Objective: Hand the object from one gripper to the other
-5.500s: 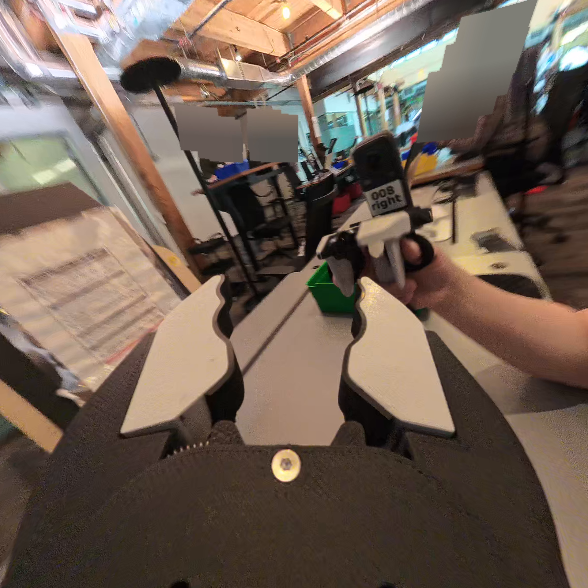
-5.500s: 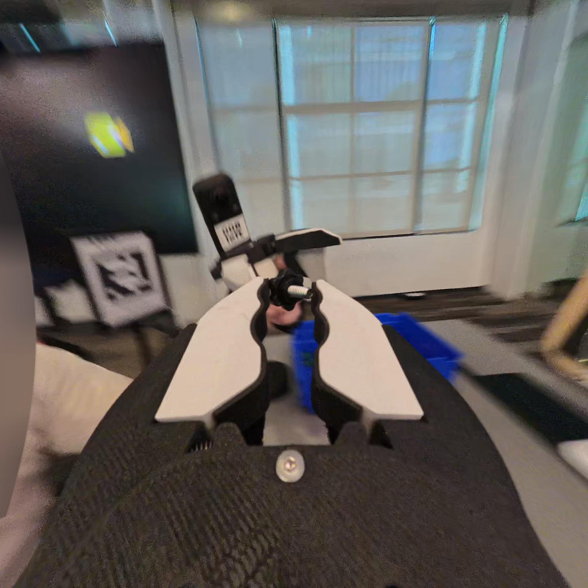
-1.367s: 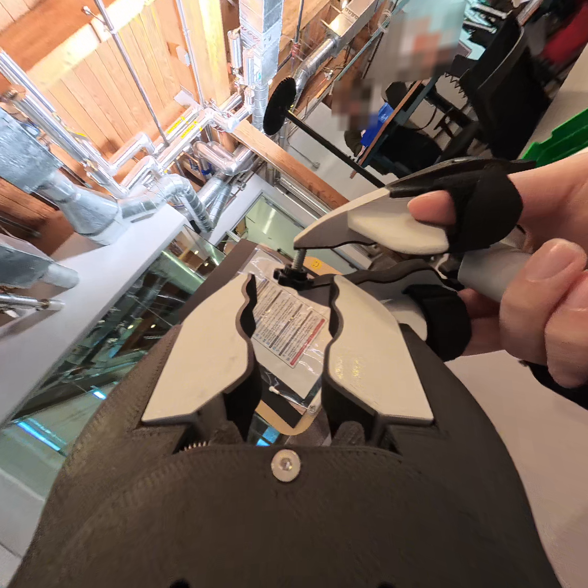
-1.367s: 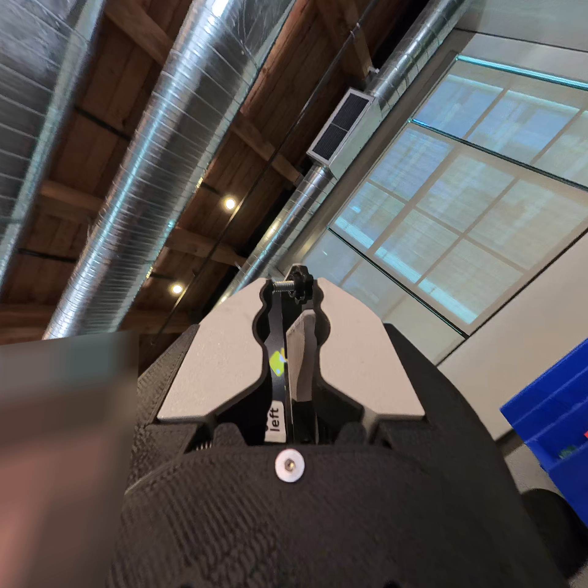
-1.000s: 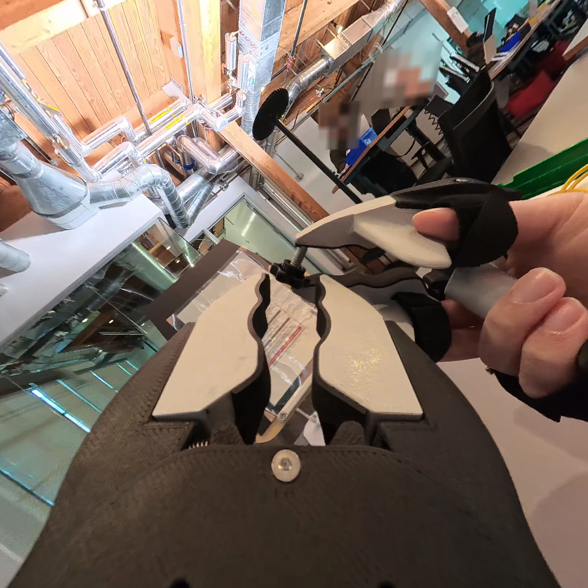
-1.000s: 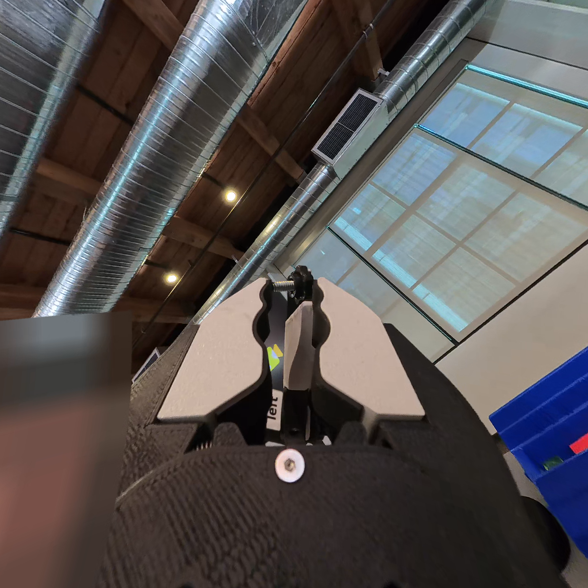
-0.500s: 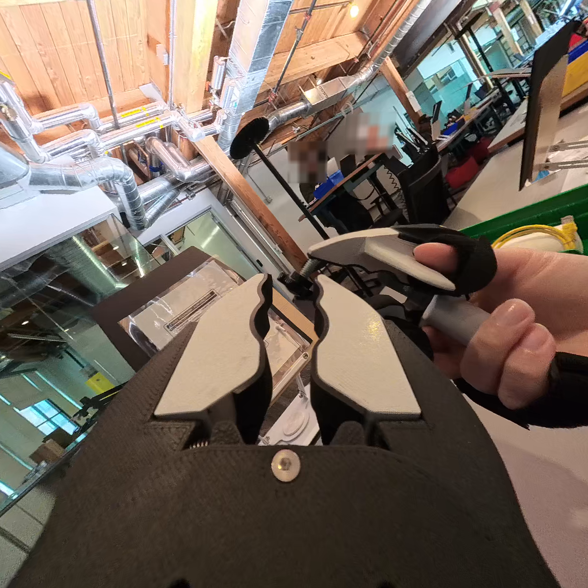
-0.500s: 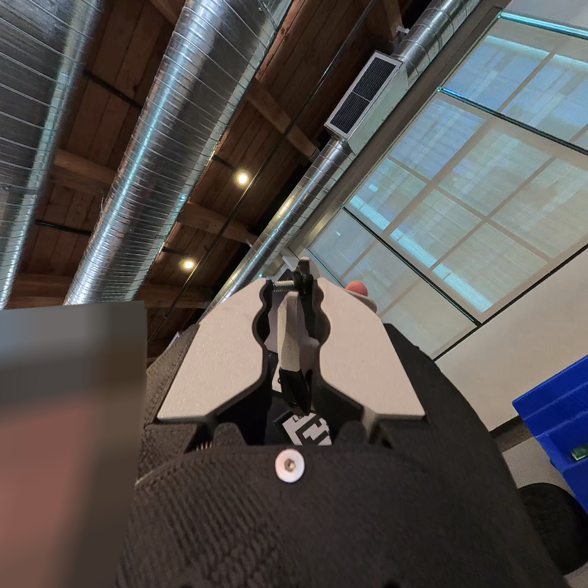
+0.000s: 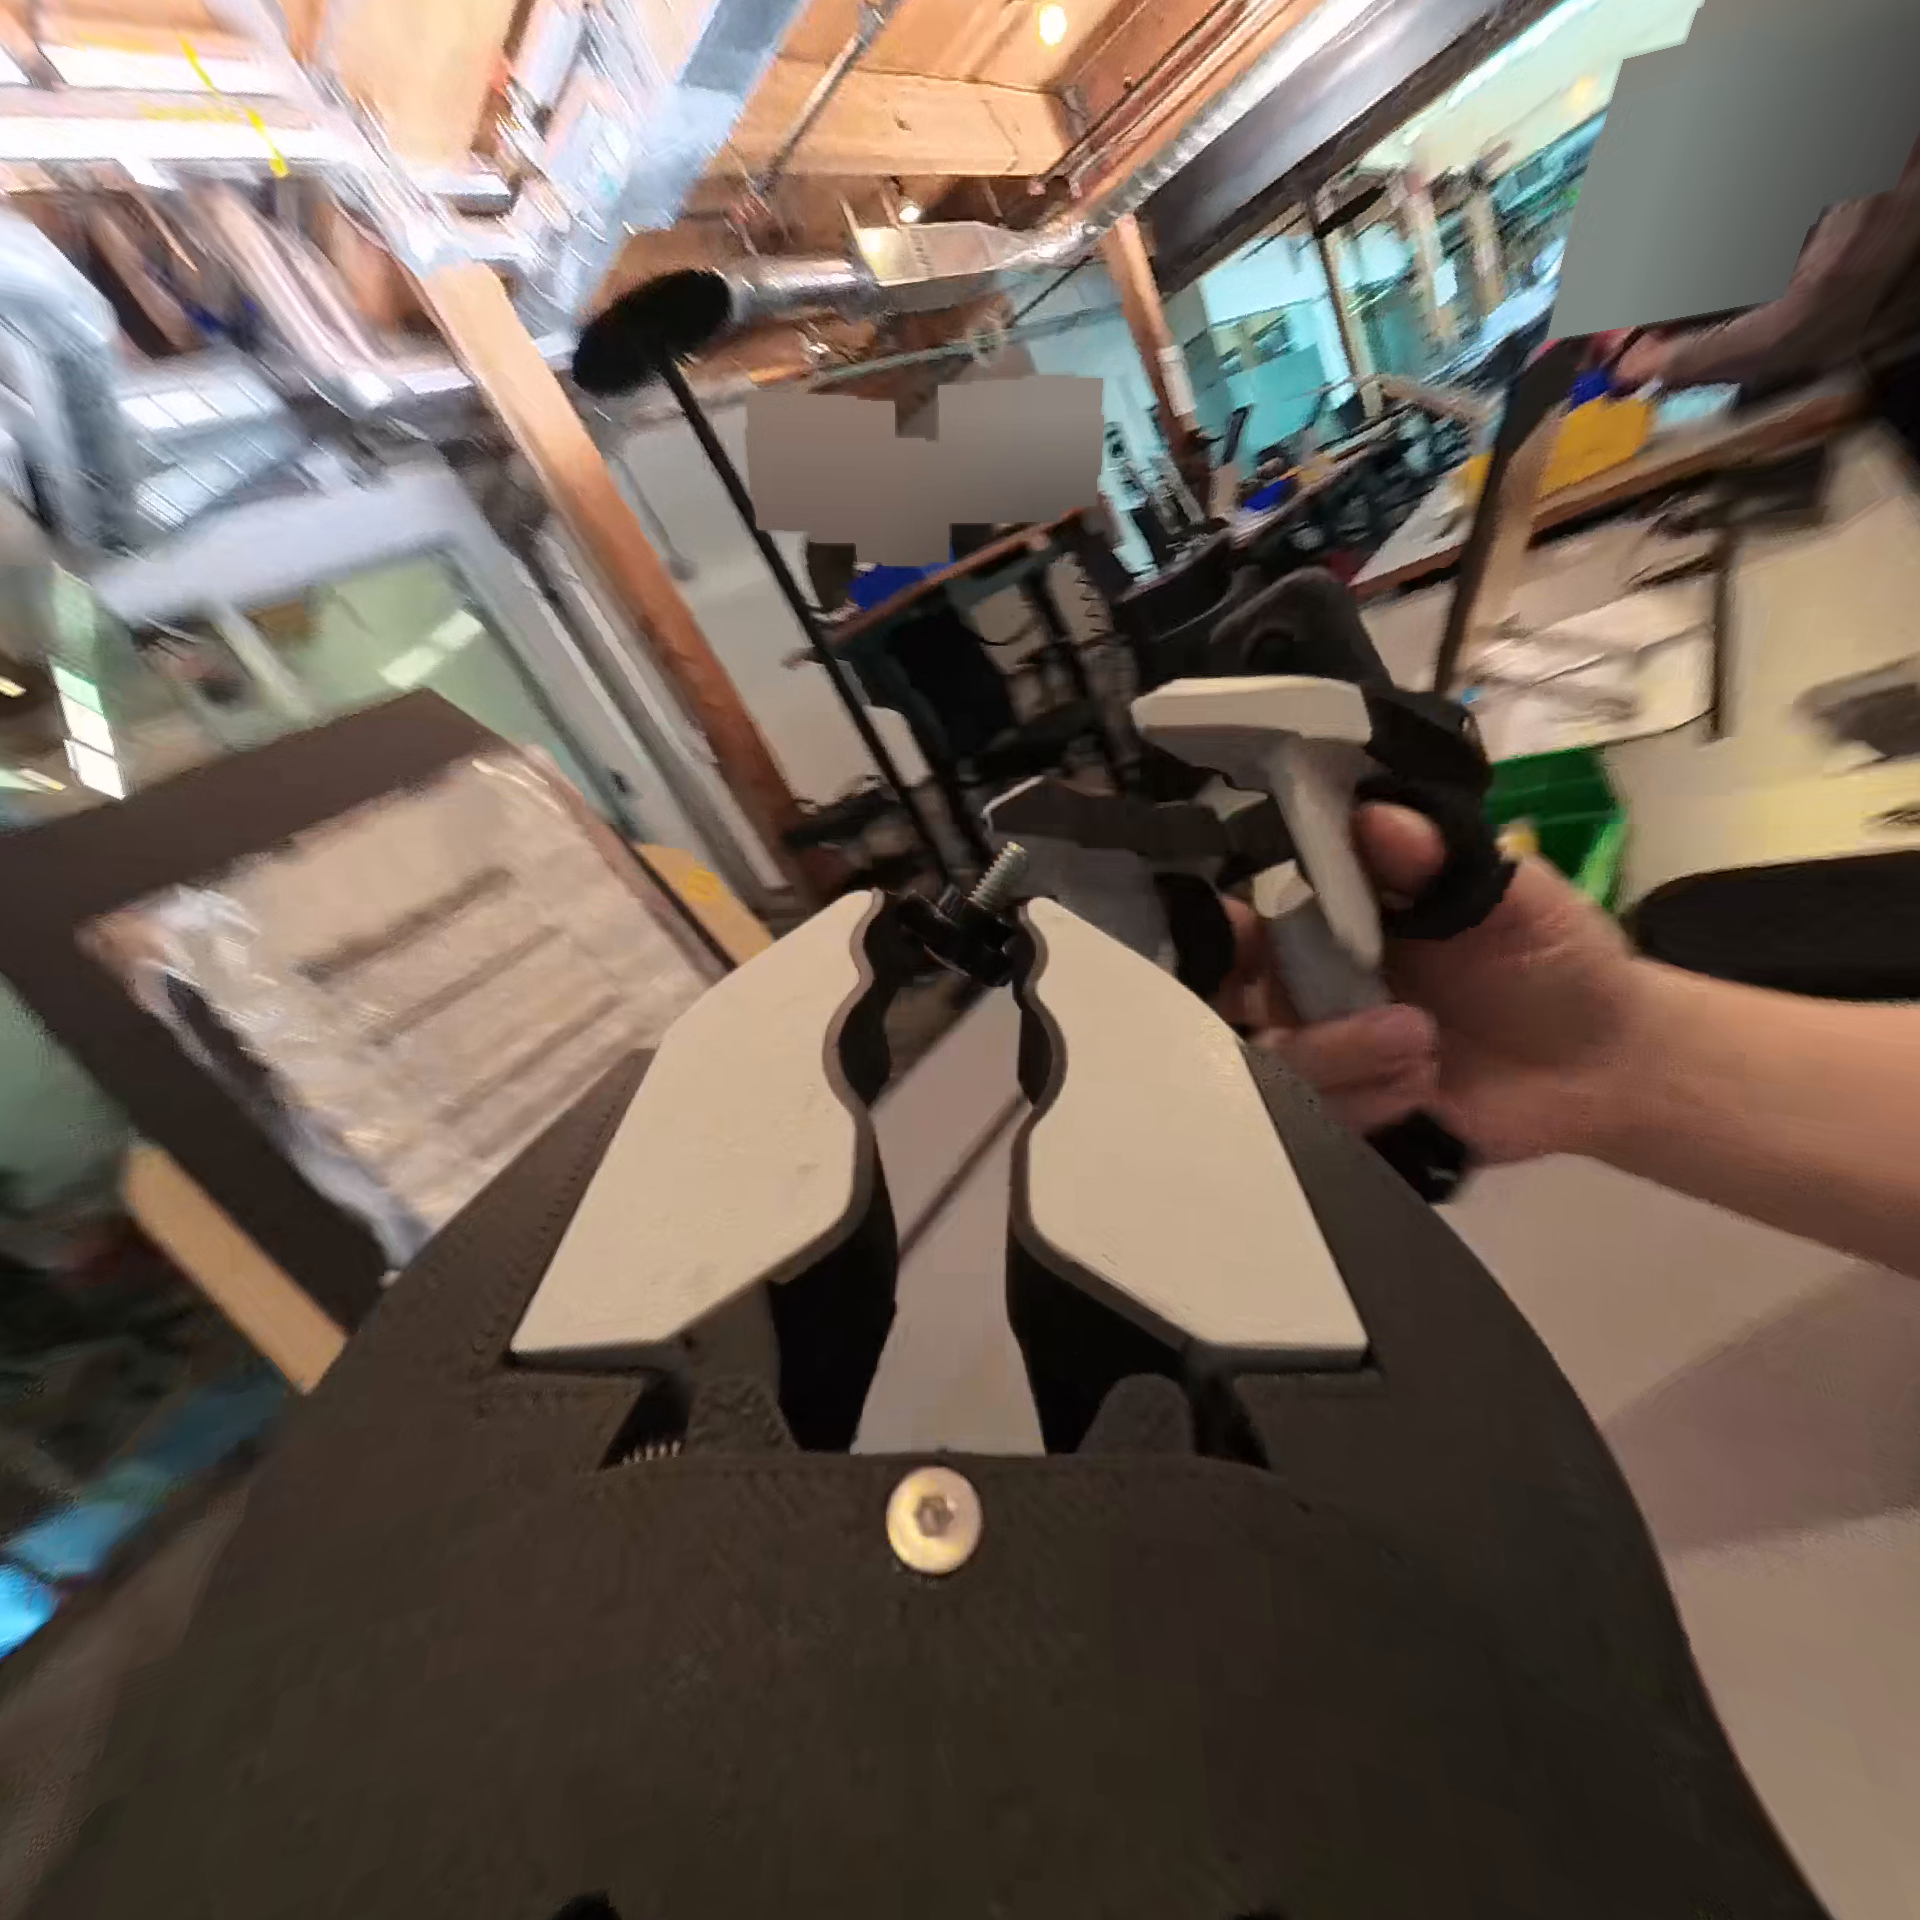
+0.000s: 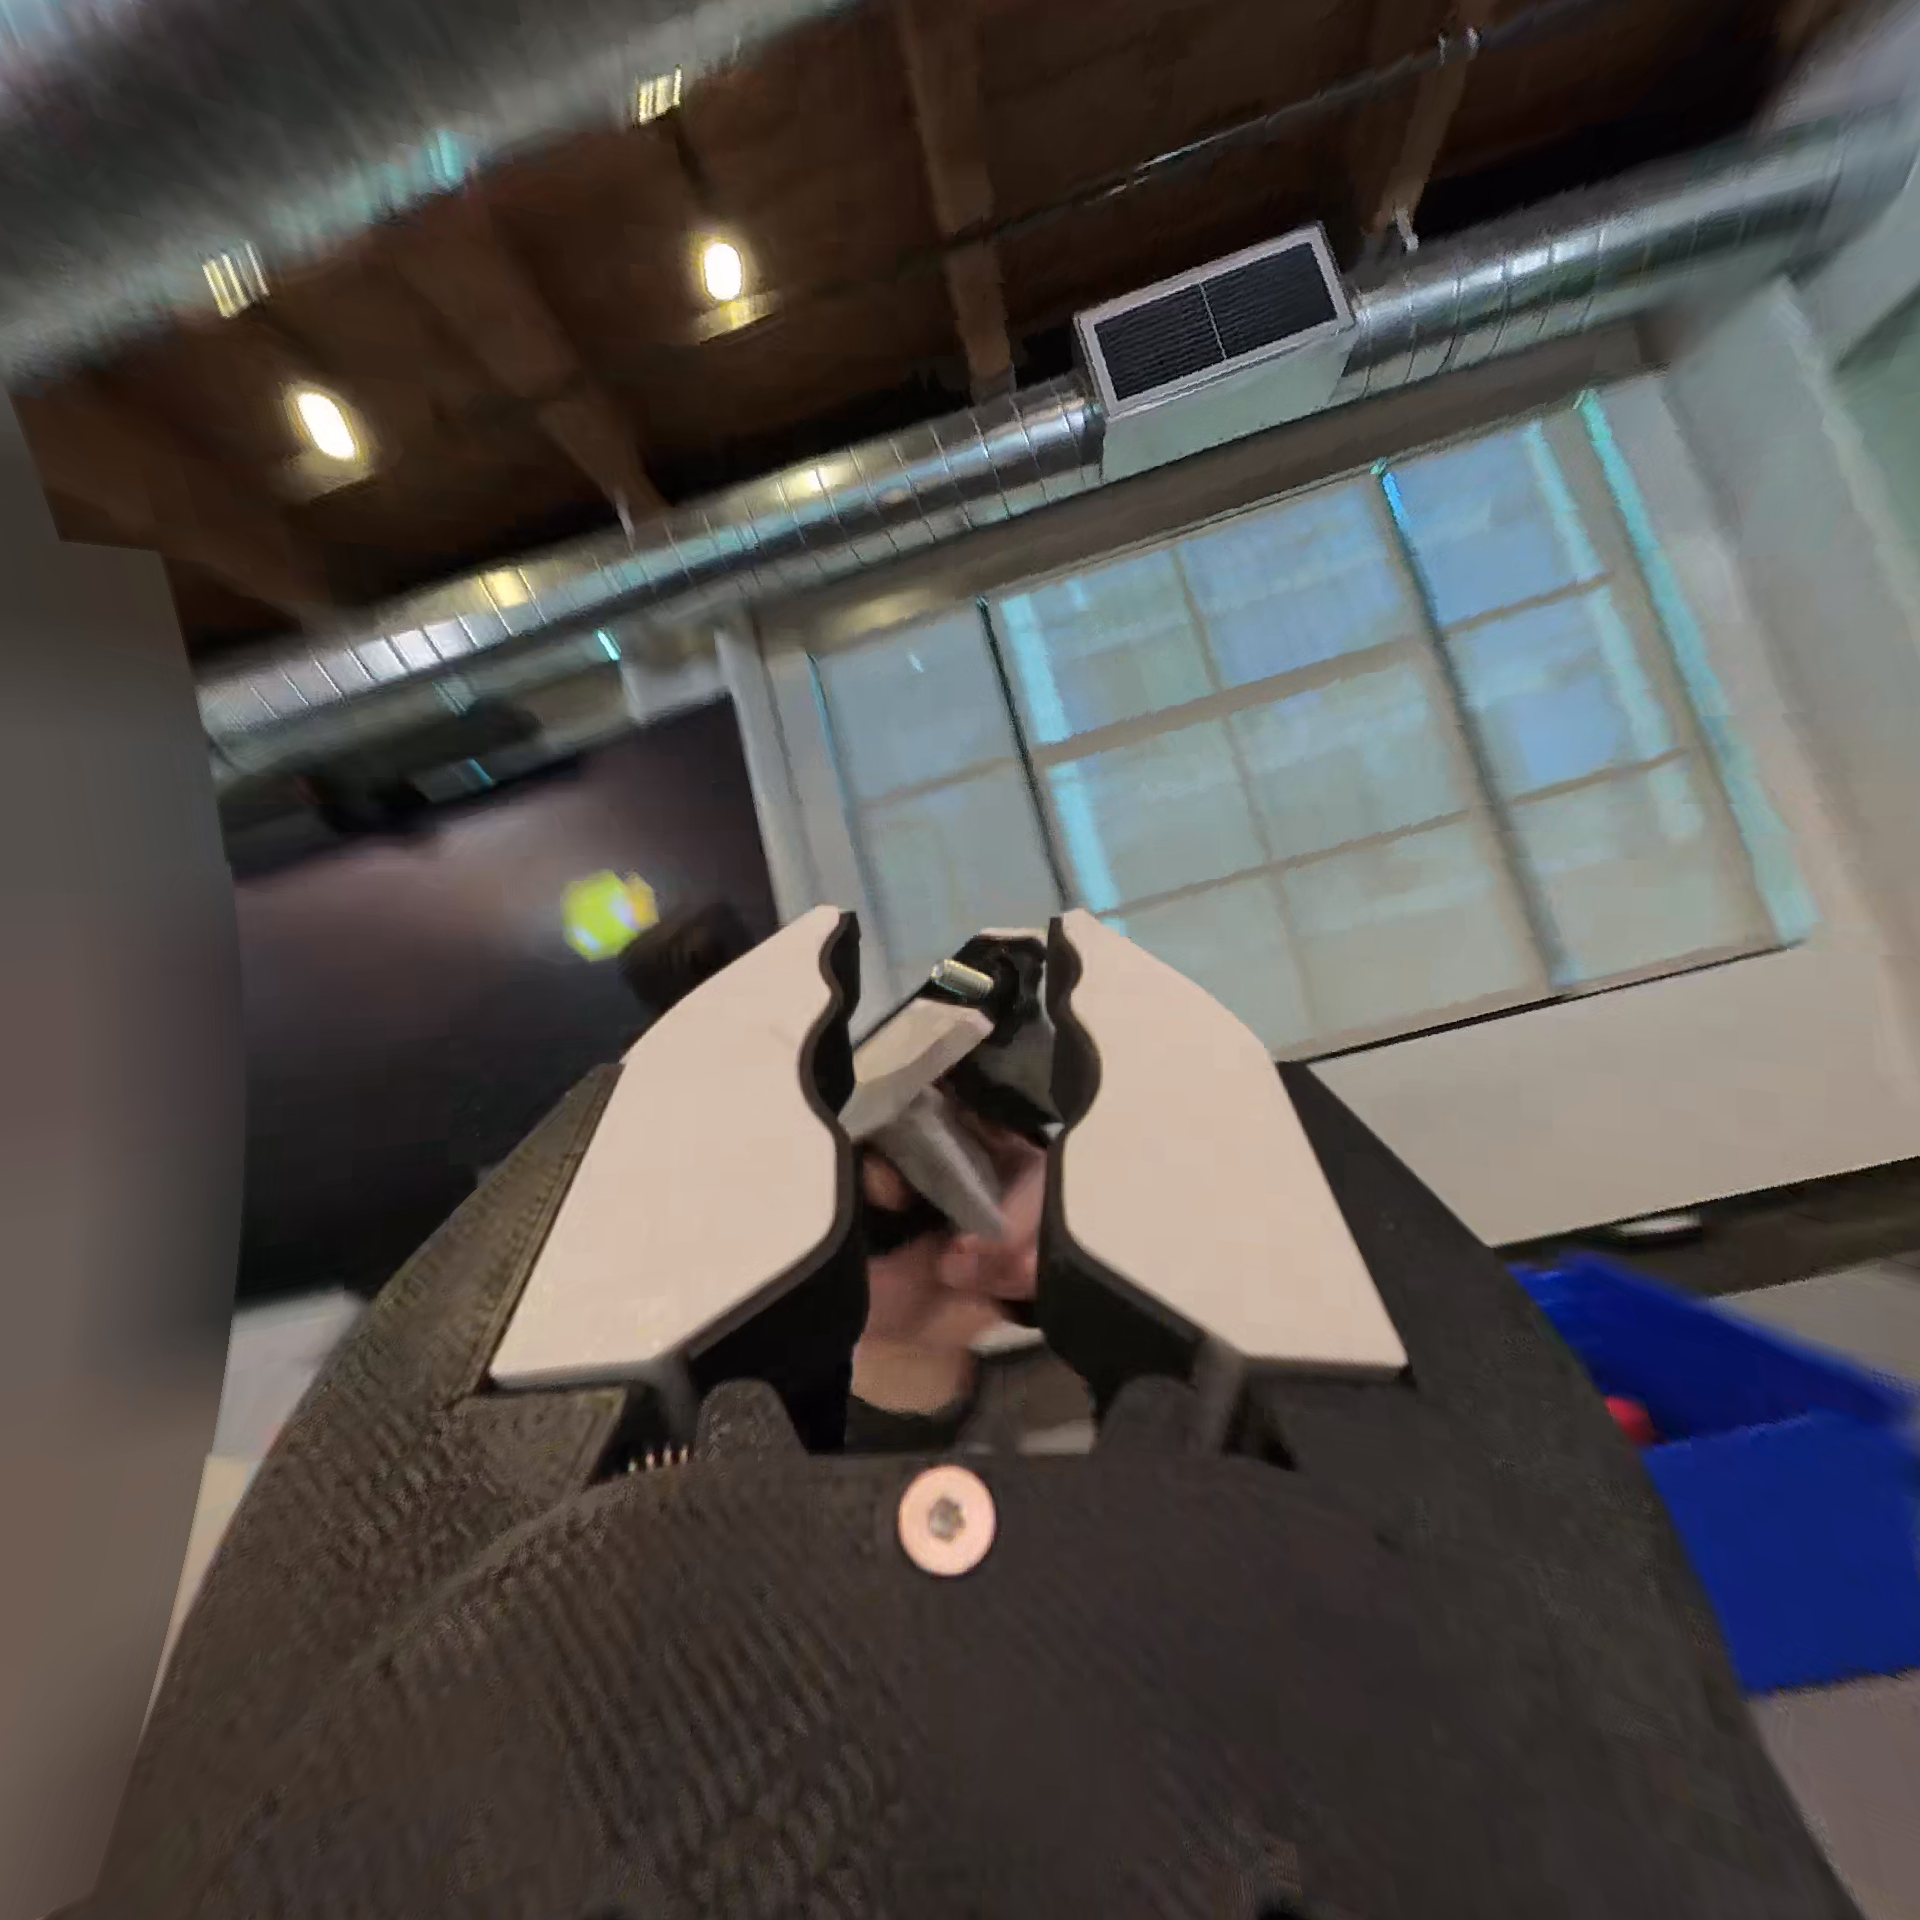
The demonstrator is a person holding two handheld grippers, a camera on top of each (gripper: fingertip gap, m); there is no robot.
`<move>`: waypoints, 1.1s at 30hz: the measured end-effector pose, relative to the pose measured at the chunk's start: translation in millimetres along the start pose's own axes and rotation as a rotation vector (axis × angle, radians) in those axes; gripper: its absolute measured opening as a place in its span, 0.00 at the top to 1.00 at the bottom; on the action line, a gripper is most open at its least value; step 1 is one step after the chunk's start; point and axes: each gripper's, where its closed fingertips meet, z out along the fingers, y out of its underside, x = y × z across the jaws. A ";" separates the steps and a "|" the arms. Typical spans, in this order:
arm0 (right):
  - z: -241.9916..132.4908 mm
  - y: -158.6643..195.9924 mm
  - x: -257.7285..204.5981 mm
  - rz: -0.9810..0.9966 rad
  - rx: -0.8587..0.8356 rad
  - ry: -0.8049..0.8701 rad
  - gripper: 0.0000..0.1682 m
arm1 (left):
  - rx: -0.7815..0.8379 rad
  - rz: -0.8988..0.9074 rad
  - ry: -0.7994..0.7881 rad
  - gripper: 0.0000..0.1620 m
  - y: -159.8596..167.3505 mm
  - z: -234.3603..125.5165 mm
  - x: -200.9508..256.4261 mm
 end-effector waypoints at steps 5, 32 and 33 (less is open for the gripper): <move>-9.1 12.1 -2.3 -0.909 -0.277 0.149 0.77 | -0.002 -0.519 0.298 0.88 -2.4 -14.2 6.3; -8.7 6.5 9.8 -0.926 -0.347 0.325 0.84 | -0.086 -0.005 0.070 0.63 10.7 -6.0 2.4; -7.4 3.9 7.1 -0.785 -0.315 0.301 0.84 | -0.106 0.162 -0.029 0.64 12.7 -6.5 -4.0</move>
